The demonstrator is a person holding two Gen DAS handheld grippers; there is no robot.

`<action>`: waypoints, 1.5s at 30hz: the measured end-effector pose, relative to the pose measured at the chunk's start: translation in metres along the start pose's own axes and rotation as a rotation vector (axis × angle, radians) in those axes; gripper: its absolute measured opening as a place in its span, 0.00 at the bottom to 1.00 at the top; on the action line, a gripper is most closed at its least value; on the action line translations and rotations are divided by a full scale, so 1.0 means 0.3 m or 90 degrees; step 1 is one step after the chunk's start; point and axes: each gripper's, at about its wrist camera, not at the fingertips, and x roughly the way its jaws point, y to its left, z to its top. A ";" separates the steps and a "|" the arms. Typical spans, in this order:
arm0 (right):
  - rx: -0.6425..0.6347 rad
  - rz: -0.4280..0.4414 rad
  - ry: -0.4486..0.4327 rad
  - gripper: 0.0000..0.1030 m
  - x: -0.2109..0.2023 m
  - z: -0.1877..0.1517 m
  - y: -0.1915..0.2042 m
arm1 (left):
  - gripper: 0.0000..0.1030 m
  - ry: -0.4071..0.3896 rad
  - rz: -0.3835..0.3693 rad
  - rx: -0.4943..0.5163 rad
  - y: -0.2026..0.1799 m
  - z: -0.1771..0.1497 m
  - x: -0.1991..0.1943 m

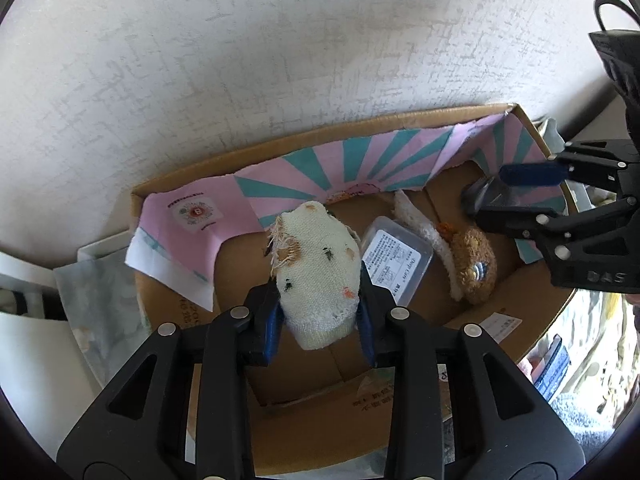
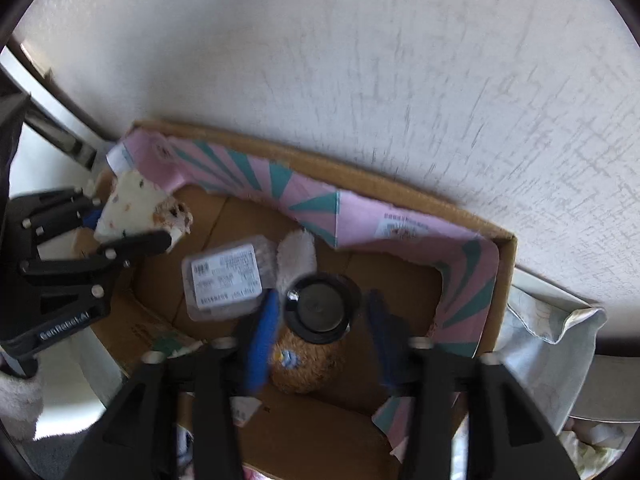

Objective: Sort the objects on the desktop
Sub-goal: 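Carry both items into the cardboard box and open both tools, then move both tools back toward the remaining items on the sheet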

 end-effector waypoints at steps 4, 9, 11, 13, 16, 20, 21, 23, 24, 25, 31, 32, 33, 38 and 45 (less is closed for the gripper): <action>0.048 0.016 -0.040 0.83 -0.042 0.002 -0.030 | 0.86 0.019 0.046 -0.005 0.002 0.009 0.020; 0.041 0.013 -0.064 1.00 -0.086 -0.003 -0.032 | 1.00 -0.014 0.045 -0.013 0.000 0.005 -0.018; 0.033 0.013 -0.071 1.00 -0.099 -0.008 -0.020 | 1.00 -0.026 0.046 -0.012 -0.007 0.006 -0.038; 0.018 0.015 -0.082 1.00 -0.125 -0.016 0.002 | 1.00 -0.046 0.041 -0.008 -0.016 0.004 -0.066; 0.011 0.026 -0.150 1.00 -0.210 -0.045 0.033 | 1.00 -0.074 -0.007 0.013 -0.045 -0.007 -0.124; -0.003 0.047 -0.240 1.00 -0.339 -0.077 0.063 | 1.00 -0.126 -0.007 0.031 -0.082 -0.028 -0.223; -0.010 0.045 -0.248 1.00 -0.381 -0.086 0.074 | 1.00 -0.132 0.003 0.033 -0.091 -0.033 -0.243; -0.017 0.026 -0.283 1.00 -0.450 -0.100 0.099 | 1.00 -0.128 0.017 0.027 -0.107 -0.048 -0.282; -0.025 0.019 -0.305 1.00 -0.487 -0.115 0.111 | 1.00 -0.134 0.006 0.022 -0.112 -0.061 -0.308; -0.037 0.010 -0.329 1.00 -0.532 -0.135 0.128 | 1.00 -0.148 -0.006 0.020 -0.108 -0.086 -0.328; -0.010 -0.058 -0.381 1.00 -0.637 -0.231 0.176 | 1.00 -0.201 -0.010 -0.002 -0.142 -0.167 -0.422; 0.001 -0.059 -0.379 1.00 -0.636 -0.246 0.172 | 1.00 -0.198 -0.023 -0.011 -0.145 -0.179 -0.425; 0.010 -0.060 -0.380 1.00 -0.636 -0.261 0.167 | 1.00 -0.197 -0.034 -0.020 -0.143 -0.190 -0.427; 0.030 -0.106 -0.350 1.00 -0.580 -0.339 0.144 | 1.00 -0.203 -0.069 -0.082 -0.126 -0.281 -0.449; 0.129 -0.127 -0.276 1.00 -0.535 -0.423 0.053 | 1.00 -0.232 0.008 -0.112 -0.096 -0.381 -0.501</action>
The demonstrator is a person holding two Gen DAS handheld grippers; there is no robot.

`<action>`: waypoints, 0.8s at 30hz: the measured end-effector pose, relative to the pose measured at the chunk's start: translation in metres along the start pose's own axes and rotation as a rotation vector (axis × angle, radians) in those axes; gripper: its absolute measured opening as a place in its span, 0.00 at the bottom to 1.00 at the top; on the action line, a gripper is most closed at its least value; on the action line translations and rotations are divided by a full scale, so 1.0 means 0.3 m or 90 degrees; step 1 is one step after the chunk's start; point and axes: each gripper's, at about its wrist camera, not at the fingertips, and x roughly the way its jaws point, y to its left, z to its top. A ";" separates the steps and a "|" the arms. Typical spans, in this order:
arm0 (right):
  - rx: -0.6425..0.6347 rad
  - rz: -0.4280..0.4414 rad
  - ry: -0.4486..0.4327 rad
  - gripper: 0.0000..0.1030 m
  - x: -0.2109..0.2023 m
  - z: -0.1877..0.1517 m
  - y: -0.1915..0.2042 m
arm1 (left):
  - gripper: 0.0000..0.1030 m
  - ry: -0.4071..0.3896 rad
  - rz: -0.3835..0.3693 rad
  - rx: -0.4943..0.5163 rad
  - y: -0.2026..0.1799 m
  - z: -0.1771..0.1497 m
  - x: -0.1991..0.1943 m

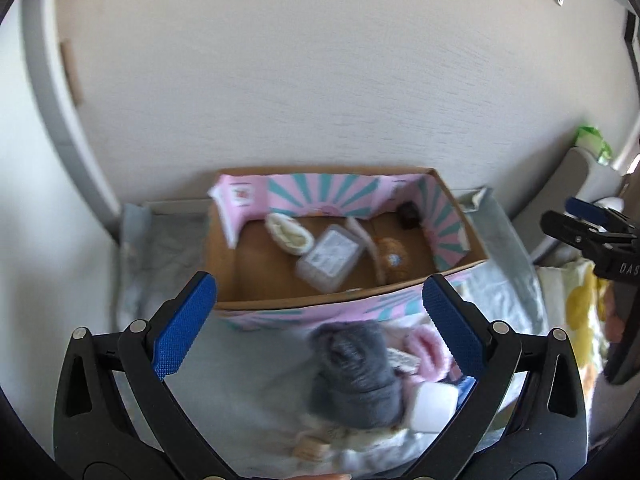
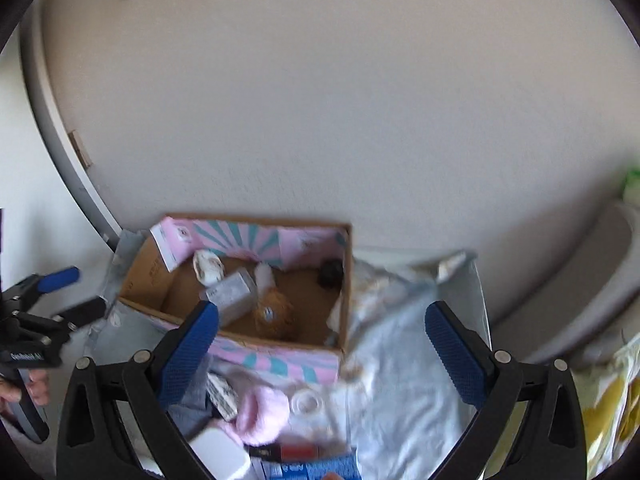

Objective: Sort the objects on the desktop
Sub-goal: 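Move both tools back toward the remaining items on the sheet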

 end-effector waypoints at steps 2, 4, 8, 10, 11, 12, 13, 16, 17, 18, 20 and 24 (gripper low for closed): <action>0.021 0.007 0.008 1.00 -0.009 -0.025 -0.030 | 1.00 -0.003 0.011 -0.006 0.022 -0.013 -0.030; 0.026 0.003 0.013 1.00 -0.027 -0.053 -0.051 | 1.00 0.014 0.007 -0.017 0.048 -0.037 -0.050; 0.022 0.002 0.047 1.00 -0.029 -0.124 -0.076 | 1.00 0.030 0.018 -0.024 0.087 -0.103 -0.068; 0.021 0.005 0.072 1.00 -0.018 -0.169 -0.091 | 1.00 0.041 0.020 -0.013 0.099 -0.148 -0.062; 0.023 0.005 0.082 1.00 -0.014 -0.190 -0.097 | 1.00 0.052 0.017 -0.010 0.103 -0.170 -0.056; 0.026 0.007 0.094 1.00 -0.008 -0.217 -0.106 | 0.99 0.071 0.011 -0.010 0.111 -0.198 -0.044; 0.028 0.008 0.101 1.00 -0.003 -0.235 -0.109 | 0.99 0.083 0.006 -0.013 0.116 -0.216 -0.036; 0.037 0.015 0.120 1.00 0.002 -0.289 -0.118 | 0.98 0.109 -0.010 -0.020 0.123 -0.282 -0.023; 0.039 0.019 0.125 1.00 0.005 -0.302 -0.117 | 0.98 0.114 -0.014 -0.018 0.120 -0.303 -0.022; 0.038 0.021 0.129 1.00 0.007 -0.318 -0.114 | 0.98 0.117 -0.017 -0.014 0.115 -0.316 -0.021; 0.018 0.025 0.126 1.00 0.005 -0.343 -0.091 | 0.98 0.122 -0.033 -0.003 0.096 -0.340 -0.019; -0.068 0.101 0.118 1.00 0.001 -0.394 0.012 | 0.98 0.129 -0.068 0.019 0.039 -0.337 0.019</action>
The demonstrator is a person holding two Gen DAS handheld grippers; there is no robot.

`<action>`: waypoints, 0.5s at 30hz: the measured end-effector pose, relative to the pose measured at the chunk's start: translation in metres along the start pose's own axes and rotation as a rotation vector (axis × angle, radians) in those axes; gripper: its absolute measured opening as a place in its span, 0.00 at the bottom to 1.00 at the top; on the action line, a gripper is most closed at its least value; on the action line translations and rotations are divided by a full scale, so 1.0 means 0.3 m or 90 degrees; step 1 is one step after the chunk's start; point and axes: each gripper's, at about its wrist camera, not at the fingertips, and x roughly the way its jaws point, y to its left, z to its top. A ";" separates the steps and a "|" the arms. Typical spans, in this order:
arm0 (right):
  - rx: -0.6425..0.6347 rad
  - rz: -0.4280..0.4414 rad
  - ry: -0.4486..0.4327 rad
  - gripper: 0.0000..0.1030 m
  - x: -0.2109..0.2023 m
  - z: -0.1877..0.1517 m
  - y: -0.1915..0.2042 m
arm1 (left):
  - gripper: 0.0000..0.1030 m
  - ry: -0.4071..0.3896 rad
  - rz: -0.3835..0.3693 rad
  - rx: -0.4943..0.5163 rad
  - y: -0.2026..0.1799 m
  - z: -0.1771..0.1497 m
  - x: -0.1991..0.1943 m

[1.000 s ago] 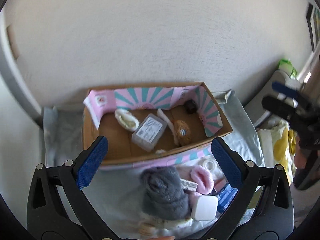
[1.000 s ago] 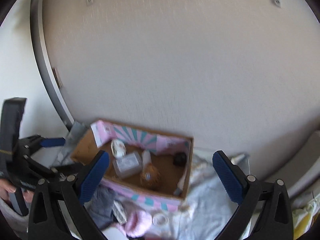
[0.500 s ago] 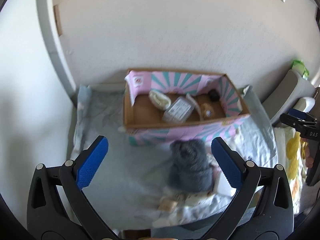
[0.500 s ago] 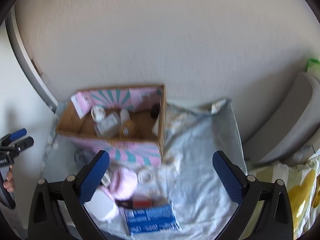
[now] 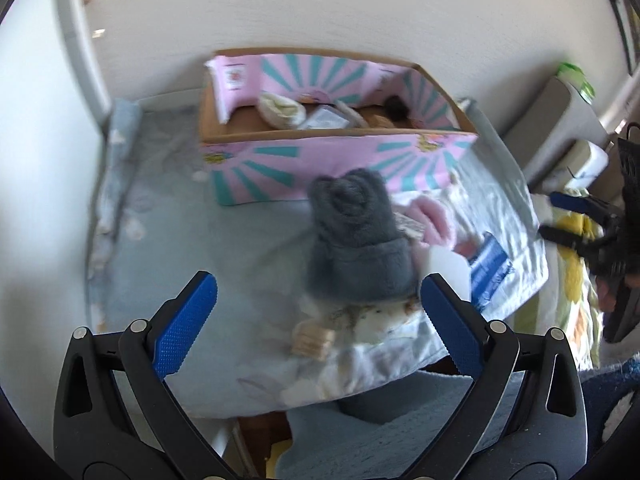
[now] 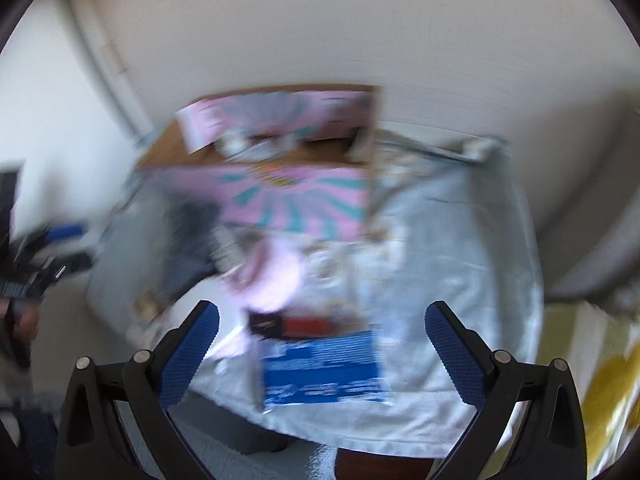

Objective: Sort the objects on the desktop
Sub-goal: 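Move both tools back toward the remaining items on the sheet, then grasp the grey plush sock with the left tool while the right tool grasps the white plastic case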

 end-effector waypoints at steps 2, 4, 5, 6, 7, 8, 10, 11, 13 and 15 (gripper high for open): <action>-0.062 0.041 0.007 1.00 0.033 -0.021 0.069 | 0.98 0.008 -0.013 0.025 -0.036 0.033 0.049; -0.105 0.070 0.021 1.00 0.073 -0.036 0.126 | 0.98 0.022 -0.021 0.048 -0.063 0.067 0.111; -0.121 0.085 0.027 1.00 0.091 -0.041 0.150 | 0.97 0.035 -0.024 0.057 -0.078 0.083 0.150; -0.132 0.098 0.031 1.00 0.105 -0.046 0.168 | 0.93 0.045 -0.026 0.063 -0.087 0.091 0.180; -0.147 0.115 0.039 0.99 0.130 -0.048 0.191 | 0.92 0.061 -0.023 0.068 -0.100 0.101 0.224; -0.155 0.120 0.044 0.99 0.143 -0.052 0.203 | 0.91 0.071 -0.022 0.070 -0.105 0.103 0.250; -0.183 0.115 0.059 0.97 0.189 -0.055 0.226 | 0.89 0.090 -0.021 0.070 -0.110 0.103 0.304; -0.194 0.109 0.065 0.96 0.211 -0.055 0.233 | 0.87 0.099 -0.021 0.066 -0.110 0.102 0.326; -0.211 0.105 0.074 0.95 0.252 -0.055 0.241 | 0.86 0.107 -0.024 0.054 -0.103 0.099 0.350; -0.217 0.114 0.082 0.93 0.282 -0.054 0.241 | 0.84 0.110 -0.033 0.044 -0.100 0.101 0.364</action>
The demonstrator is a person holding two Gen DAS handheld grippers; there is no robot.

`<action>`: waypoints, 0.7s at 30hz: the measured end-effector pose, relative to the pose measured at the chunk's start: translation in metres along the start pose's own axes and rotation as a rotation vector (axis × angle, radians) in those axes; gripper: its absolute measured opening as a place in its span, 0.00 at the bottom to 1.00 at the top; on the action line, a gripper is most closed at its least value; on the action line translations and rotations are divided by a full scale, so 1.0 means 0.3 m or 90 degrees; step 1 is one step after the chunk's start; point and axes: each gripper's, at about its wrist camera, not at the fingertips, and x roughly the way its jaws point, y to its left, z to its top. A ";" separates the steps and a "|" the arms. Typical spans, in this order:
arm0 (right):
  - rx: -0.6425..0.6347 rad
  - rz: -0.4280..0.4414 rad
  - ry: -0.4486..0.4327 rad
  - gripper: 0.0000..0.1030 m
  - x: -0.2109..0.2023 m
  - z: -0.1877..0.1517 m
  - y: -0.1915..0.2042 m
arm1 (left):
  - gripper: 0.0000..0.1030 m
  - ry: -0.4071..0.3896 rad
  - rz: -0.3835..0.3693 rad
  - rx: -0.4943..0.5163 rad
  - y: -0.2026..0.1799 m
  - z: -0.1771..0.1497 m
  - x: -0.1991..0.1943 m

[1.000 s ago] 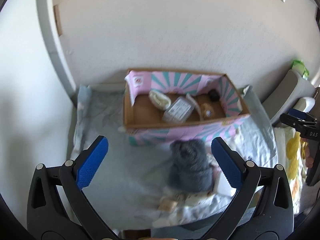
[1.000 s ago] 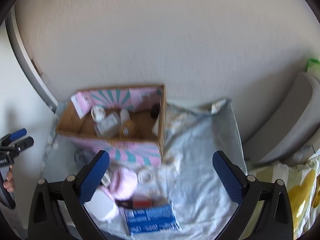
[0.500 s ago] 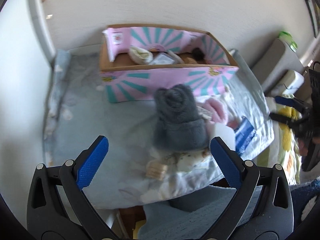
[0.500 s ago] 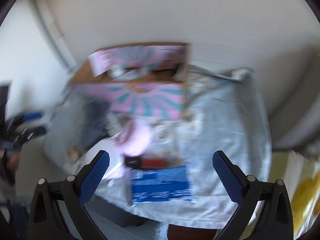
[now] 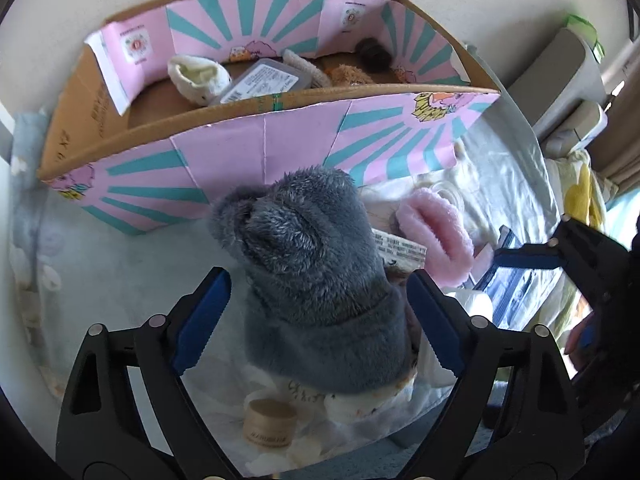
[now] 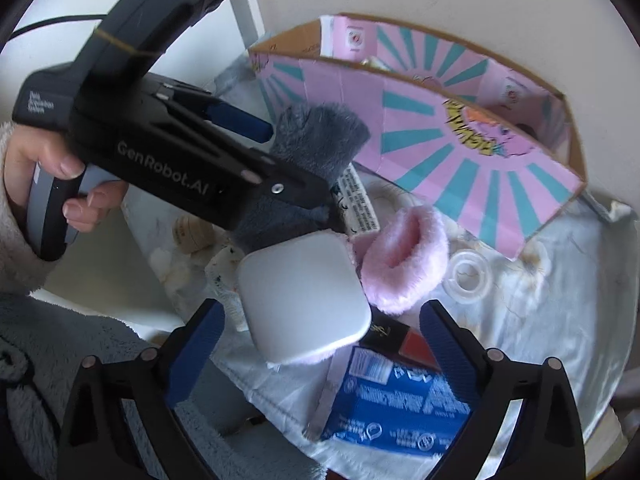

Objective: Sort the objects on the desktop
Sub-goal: 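Grasp the grey plush sock with the left tool while the right tool grasps the white plastic case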

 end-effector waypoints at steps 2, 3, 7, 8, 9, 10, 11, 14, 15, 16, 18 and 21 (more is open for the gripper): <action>-0.003 0.007 0.006 0.88 0.018 0.005 -0.006 | 0.57 0.005 -0.006 -0.001 0.000 0.004 0.014; -0.005 0.015 0.011 0.80 0.028 0.007 -0.010 | 0.48 0.015 -0.006 -0.001 0.001 0.008 0.026; -0.009 0.050 0.032 0.39 0.060 0.007 -0.027 | 0.36 0.019 -0.014 -0.009 0.007 0.011 0.036; -0.010 0.054 0.036 0.35 0.066 0.006 -0.029 | 0.34 0.017 -0.011 -0.009 0.005 0.012 0.035; -0.009 0.050 0.036 0.35 0.067 0.005 -0.031 | 0.32 0.015 -0.010 -0.008 0.005 0.012 0.031; -0.006 0.052 0.035 0.35 0.066 0.005 -0.035 | 0.31 0.014 -0.008 -0.008 0.005 0.010 0.025; -0.001 0.057 0.032 0.35 0.064 0.004 -0.040 | 0.30 0.012 -0.005 -0.008 0.006 0.007 0.020; 0.006 0.057 0.021 0.34 0.049 0.002 -0.047 | 0.29 0.010 0.002 -0.015 0.014 0.001 0.008; 0.011 0.059 0.017 0.34 0.042 0.001 -0.052 | 0.29 0.010 0.002 -0.017 0.017 0.002 0.006; 0.014 0.061 0.014 0.34 0.045 0.010 -0.064 | 0.28 0.010 0.002 -0.019 0.018 0.001 0.003; 0.023 0.067 0.006 0.34 0.031 0.006 -0.071 | 0.28 0.008 0.003 -0.018 0.021 -0.002 -0.002; 0.047 0.067 0.002 0.34 0.017 -0.012 -0.084 | 0.29 0.008 0.006 -0.015 0.020 -0.007 0.000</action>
